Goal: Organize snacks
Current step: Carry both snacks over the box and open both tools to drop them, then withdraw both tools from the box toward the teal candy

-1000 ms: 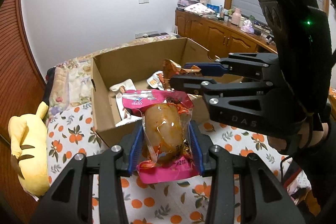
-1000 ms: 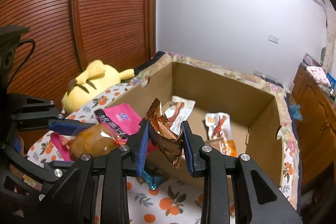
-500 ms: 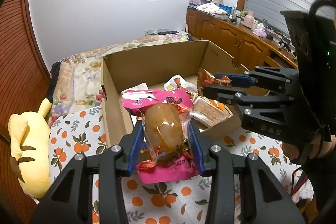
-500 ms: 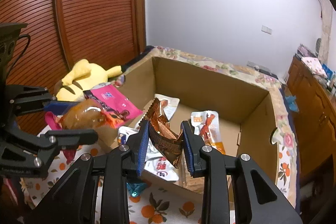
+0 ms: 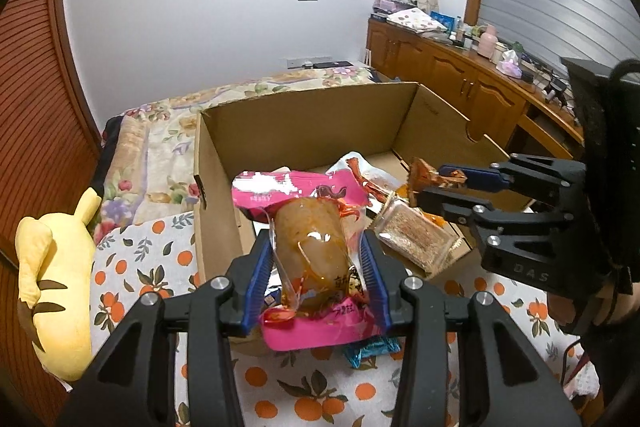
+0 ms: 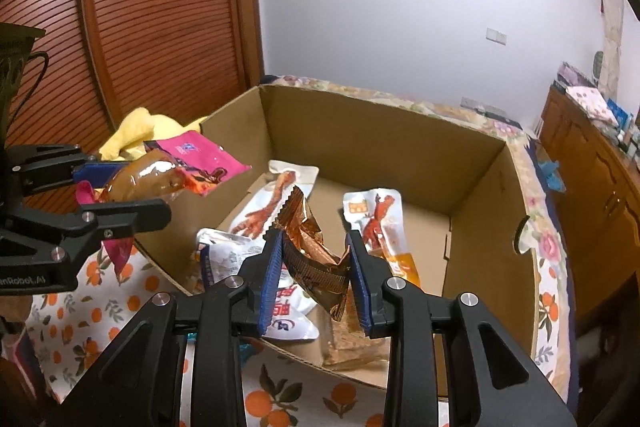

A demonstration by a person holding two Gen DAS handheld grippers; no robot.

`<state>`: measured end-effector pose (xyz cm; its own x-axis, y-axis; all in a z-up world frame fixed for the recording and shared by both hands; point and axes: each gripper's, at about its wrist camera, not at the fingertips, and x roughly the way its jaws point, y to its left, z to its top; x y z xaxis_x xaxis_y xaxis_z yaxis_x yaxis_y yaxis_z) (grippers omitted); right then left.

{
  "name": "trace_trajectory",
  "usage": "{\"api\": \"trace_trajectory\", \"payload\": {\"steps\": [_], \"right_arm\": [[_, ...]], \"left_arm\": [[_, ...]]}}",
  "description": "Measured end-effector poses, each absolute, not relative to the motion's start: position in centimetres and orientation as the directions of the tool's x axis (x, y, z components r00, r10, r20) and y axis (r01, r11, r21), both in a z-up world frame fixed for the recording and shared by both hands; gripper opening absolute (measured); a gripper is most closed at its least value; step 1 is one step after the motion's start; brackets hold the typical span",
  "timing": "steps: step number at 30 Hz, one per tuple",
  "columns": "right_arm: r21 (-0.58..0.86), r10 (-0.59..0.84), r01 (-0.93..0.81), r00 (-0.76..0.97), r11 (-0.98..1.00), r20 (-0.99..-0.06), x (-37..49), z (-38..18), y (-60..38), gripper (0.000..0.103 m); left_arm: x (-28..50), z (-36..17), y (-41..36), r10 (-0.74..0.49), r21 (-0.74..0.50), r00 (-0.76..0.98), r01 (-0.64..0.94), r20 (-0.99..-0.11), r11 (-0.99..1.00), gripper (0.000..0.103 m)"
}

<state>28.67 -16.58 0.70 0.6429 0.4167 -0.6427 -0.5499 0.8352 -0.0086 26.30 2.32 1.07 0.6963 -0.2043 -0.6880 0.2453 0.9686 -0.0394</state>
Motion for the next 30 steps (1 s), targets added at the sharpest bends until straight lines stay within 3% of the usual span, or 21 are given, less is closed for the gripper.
{"api": "trace_trajectory", "payload": {"steps": [4,9,18,22,30], "right_arm": [[0.015,0.424,-0.537,0.647,0.843,-0.634,28.8,0.8,-17.3,0.044],[0.014,0.418,-0.527,0.657,0.850,-0.628,28.8,0.8,-17.8,0.049],[0.024,0.446,-0.540,0.669,0.841,-0.595,26.0,1.7,-19.2,0.049],[0.024,0.469,-0.558,0.673,0.830,-0.572,23.5,2.1,-20.2,0.050],[0.022,0.486,-0.577,0.667,0.817,-0.565,19.2,1.5,-21.7,0.050]], "left_arm": [[26.3,1.1,2.2,-0.182,-0.026,0.706,0.227,-0.685,0.974,0.048],[25.6,2.2,2.3,-0.200,-0.038,0.736,0.231,-0.646,0.972,0.055],[22.1,3.3,1.8,-0.214,-0.010,0.771,0.260,-0.600,0.966,0.062],[19.8,3.4,1.5,-0.235,-0.008,0.776,0.285,-0.585,0.959,0.071],[15.7,1.6,1.0,-0.293,-0.042,0.761,0.331,-0.579,0.943,0.071]]}}
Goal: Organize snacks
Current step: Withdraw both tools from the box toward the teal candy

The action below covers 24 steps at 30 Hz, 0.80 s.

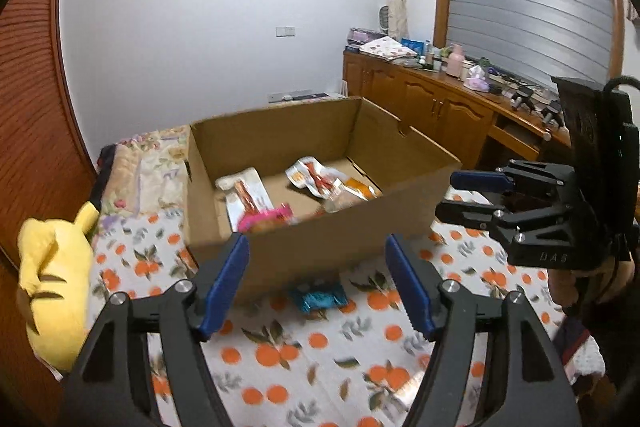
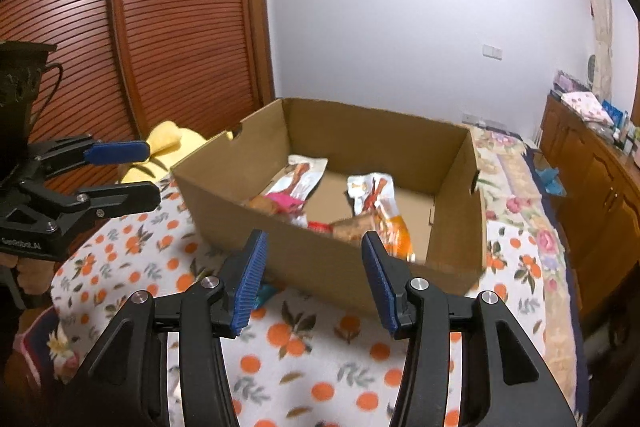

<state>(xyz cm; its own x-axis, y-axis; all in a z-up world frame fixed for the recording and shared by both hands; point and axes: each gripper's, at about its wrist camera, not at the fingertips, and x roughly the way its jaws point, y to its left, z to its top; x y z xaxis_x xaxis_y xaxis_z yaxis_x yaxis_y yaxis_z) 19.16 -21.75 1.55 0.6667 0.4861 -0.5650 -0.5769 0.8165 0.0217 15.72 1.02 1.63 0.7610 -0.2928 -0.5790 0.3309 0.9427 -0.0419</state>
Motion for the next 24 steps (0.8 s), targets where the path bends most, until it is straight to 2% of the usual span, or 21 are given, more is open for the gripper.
{"api": "trace_trajectory", "payload": {"steps": [14,24], "right_arm": [[0.021,0.457,-0.556,0.661,0.831,-0.595,14.7,-2.9,-23.6,0.051],[0.051,0.439,-0.523,0.653,0.851,-0.617,13.6,-5.6,-24.6,0.051]], "left_arm": [[12.0,-6.8,-1.5,-0.296,-0.033,0.671,0.376,-0.679,0.926,0.071],[10.5,-9.4,-2.1,-0.347,-0.091,0.619,0.406,-0.704,0.909,0.071]]}}
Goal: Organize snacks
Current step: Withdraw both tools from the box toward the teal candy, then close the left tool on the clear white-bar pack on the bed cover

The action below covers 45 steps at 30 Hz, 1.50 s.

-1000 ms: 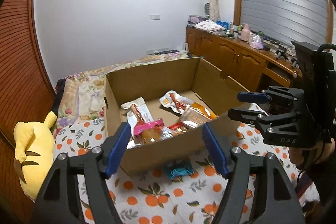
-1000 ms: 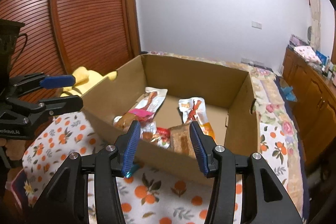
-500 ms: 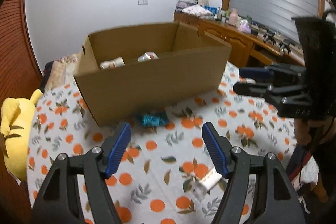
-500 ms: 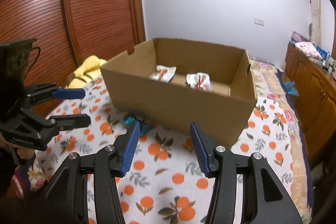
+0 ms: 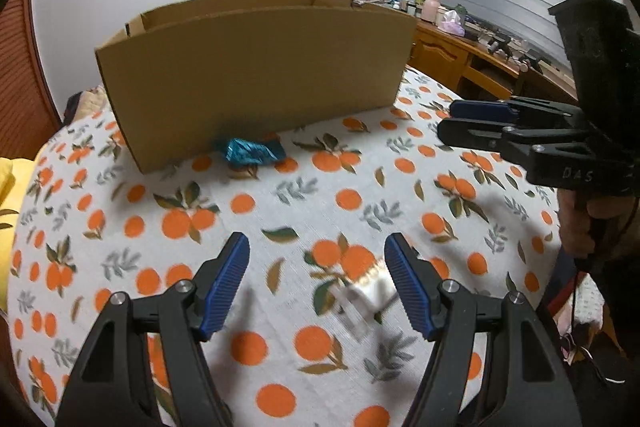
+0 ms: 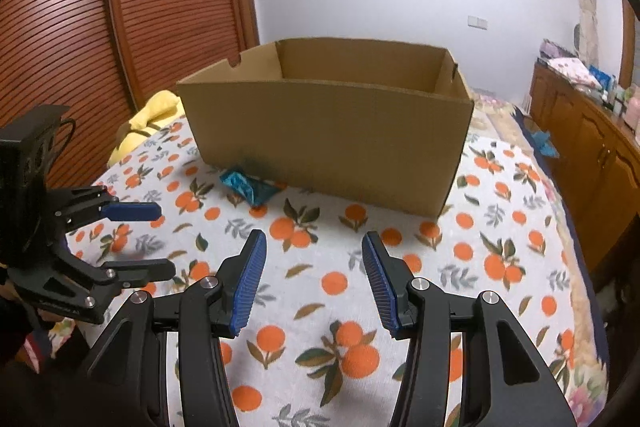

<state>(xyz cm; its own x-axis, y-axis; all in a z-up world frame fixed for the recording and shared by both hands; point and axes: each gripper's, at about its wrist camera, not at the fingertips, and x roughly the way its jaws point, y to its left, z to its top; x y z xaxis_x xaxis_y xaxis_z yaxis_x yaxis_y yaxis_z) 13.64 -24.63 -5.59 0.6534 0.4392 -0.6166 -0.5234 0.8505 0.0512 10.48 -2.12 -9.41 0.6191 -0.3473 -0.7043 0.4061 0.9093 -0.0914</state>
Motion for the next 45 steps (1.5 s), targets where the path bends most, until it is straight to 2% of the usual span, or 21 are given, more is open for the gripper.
{"api": "trace_trajectory", "payload": {"steps": [17,31,39,45], "right_arm": [[0.080,0.434,-0.516,0.616,0.853,-0.657,13.0,-8.7,-24.2,0.051],[0.096,0.441,-0.511,0.615,0.854,-0.654,13.2,-9.2,-24.5,0.051],[0.074,0.434,-0.519,0.618,0.852,-0.656,13.0,-9.4,-24.1,0.051],[0.071,0.431,-0.520,0.616,0.851,-0.659,13.1,-9.4,-24.1,0.051]], "left_arm": [[9.8,-10.8,-4.6,-0.370,-0.079,0.569,0.470,-0.734,0.879,0.071],[11.2,-11.7,-5.8,-0.298,-0.022,0.556,0.448,-0.776,0.894,0.070],[11.3,-11.7,-5.2,-0.298,-0.032,0.571,0.428,-0.765,0.903,0.059],[11.1,-11.6,-4.6,-0.298,-0.038,0.583,0.416,-0.756,0.909,0.042]]}}
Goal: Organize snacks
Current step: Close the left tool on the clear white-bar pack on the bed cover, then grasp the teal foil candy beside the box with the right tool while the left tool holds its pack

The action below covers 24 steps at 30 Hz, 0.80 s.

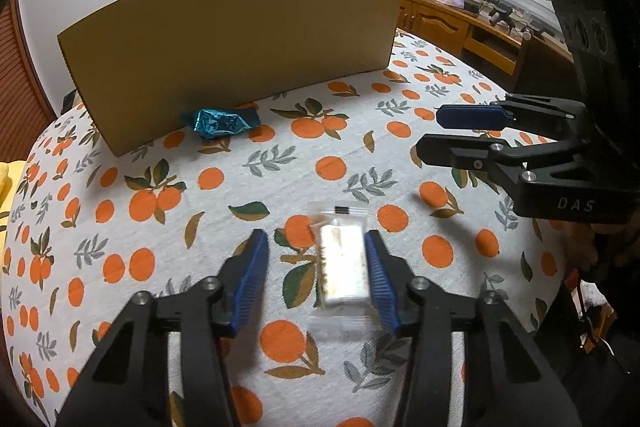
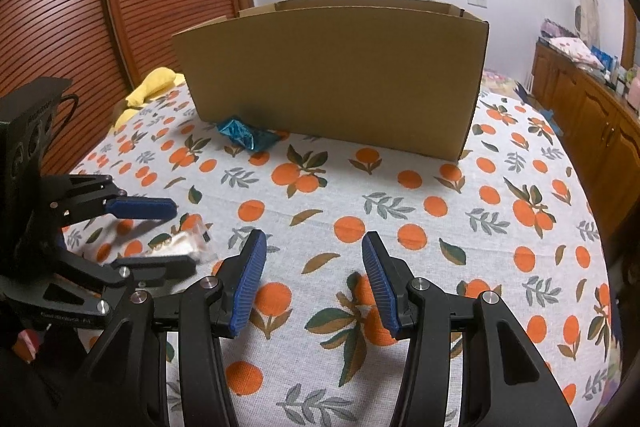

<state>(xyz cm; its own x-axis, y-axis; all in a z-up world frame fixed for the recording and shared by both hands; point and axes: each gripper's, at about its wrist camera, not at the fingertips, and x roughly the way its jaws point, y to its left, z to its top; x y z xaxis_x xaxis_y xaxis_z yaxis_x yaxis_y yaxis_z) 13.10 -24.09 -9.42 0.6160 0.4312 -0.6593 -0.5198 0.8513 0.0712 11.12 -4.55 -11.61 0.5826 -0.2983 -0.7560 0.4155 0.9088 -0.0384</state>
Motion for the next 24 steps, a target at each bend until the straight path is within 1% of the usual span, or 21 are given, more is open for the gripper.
{"api": "trace_trajectory", "payload": {"steps": [3,4,5,8,18,24], "right_arm": [[0.072,0.433,-0.521,0.615,0.850,-0.659,13.1,-9.5,-24.1,0.051],[0.073,0.434,-0.522,0.614,0.850,-0.659,13.1,-9.5,-24.0,0.051],[0.073,0.434,-0.522,0.614,0.850,-0.659,13.0,-9.5,-24.1,0.051],[0.072,0.431,-0.520,0.615,0.851,-0.660,13.1,-9.6,-24.0,0.051],[0.032,0.409,-0.525,0.620,0.850,-0.670,13.1,-9.5,-23.3,0.051],[0.047,0.429,-0.545,0.602,0.837,-0.673,13.8,-9.0,-22.4,0.051]], "left_arm": [[11.1,-11.6,-4.1,-0.302,-0.047,0.584,0.410,-0.754,0.911,0.033],[11.1,-11.5,-4.0,-0.302,-0.048,0.586,0.408,-0.752,0.912,0.025],[11.1,-11.5,-3.7,-0.300,-0.051,0.589,0.401,-0.750,0.915,0.020],[11.3,-11.4,-2.9,-0.297,-0.066,0.595,0.377,-0.747,0.924,0.019],[12.3,-10.7,0.0,-0.254,-0.063,0.632,0.309,-0.733,0.949,0.019],[12.7,-10.3,1.4,-0.236,-0.064,0.650,0.278,-0.723,0.959,0.019]]}}
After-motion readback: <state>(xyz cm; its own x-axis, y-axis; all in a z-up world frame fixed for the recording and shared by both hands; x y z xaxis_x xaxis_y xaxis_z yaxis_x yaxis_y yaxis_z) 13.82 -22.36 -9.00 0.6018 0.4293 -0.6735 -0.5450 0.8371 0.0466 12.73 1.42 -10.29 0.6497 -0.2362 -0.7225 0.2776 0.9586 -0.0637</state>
